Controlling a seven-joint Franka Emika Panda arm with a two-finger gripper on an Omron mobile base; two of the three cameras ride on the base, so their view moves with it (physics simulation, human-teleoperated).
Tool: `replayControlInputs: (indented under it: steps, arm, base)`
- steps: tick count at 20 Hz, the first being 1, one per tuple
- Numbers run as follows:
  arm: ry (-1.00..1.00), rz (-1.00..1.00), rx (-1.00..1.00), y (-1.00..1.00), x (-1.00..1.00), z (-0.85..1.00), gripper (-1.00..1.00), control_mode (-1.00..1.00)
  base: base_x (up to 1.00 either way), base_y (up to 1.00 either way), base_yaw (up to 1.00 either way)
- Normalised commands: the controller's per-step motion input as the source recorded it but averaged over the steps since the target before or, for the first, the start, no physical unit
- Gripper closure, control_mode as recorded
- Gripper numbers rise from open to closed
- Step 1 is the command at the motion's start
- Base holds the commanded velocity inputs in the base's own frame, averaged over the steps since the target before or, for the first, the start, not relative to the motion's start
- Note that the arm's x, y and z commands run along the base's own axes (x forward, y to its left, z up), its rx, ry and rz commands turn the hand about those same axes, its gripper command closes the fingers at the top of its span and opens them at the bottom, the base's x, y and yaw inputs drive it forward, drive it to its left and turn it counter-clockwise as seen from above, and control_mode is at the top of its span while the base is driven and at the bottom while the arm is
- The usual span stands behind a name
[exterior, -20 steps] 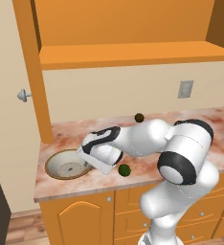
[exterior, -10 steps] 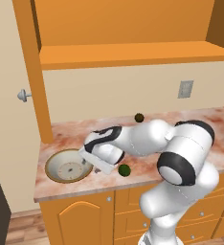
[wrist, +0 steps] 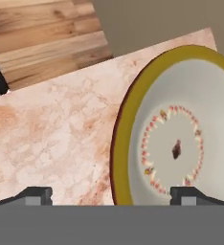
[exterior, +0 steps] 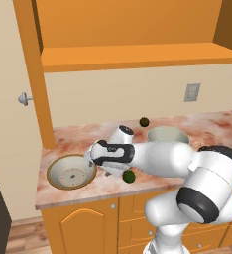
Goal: Pick both bowls and place them on the counter. Then place the sweet potato in one bowl and place the lime in the other bowl.
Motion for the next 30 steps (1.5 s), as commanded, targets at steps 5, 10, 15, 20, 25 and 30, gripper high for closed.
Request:
replayControlInputs:
  steps: [5,10,15,20,25,30]
  arm:
    - [-0.03,0.0,-0.14,-0.23,0.0,0.51,-1.0,-1.0]
    - [0.0,0.02,-0.1,-0.32,0.0,0.38,-1.0,-1.0]
    - [0.0,0.08,-0.12,-0.41,0.0,0.06,-1.0,-1.0]
    - [0.02,0.1,-0.13,-0.45,0.01,0.01,-1.0,-1.0]
    - [0.07,0.1,-0.1,-0.35,0.07,0.06,-1.0,-1.0]
    - [0.08,0.16,-0.08,-0.16,0.31,0.0,-1.0,-1.0]
  base:
    - [0.0,0.0,0.0]
    - [0.0,0.0,0.0]
    - [0.0,0.0,0.0]
    - [0.0,0.0,0.0]
    - [0.0,0.0,0.0]
    - [0.0,0.0,0.0]
